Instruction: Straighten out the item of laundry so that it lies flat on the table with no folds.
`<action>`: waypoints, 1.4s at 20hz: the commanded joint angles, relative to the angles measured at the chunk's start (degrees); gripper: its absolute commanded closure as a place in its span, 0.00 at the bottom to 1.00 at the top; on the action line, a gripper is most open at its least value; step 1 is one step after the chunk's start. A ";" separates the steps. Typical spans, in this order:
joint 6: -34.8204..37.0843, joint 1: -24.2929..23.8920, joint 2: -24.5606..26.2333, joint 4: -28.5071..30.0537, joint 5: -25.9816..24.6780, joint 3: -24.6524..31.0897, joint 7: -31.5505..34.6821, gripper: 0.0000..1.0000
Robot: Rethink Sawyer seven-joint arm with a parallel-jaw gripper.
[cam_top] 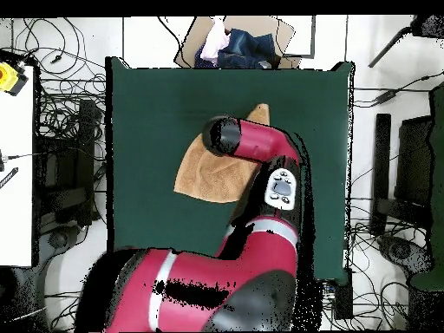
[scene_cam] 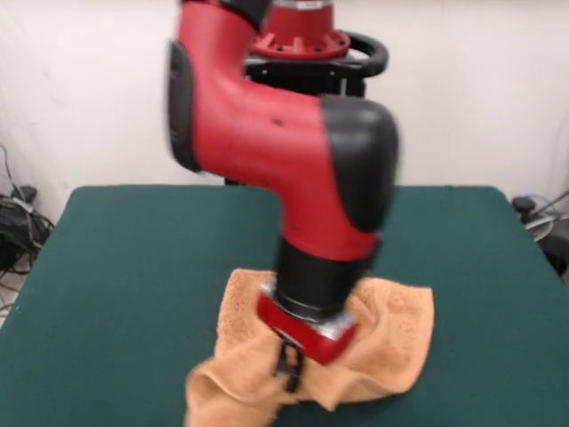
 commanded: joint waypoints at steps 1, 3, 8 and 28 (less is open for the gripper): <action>6.05 -5.09 -5.44 10.35 -5.88 5.75 -9.83 1.00; 5.03 -5.39 -4.36 9.68 -6.95 6.63 -8.51 1.00; 3.16 -4.17 -3.41 8.99 -8.69 6.74 -4.14 1.00; -3.45 -4.19 0.73 6.19 -8.31 11.70 1.62 1.00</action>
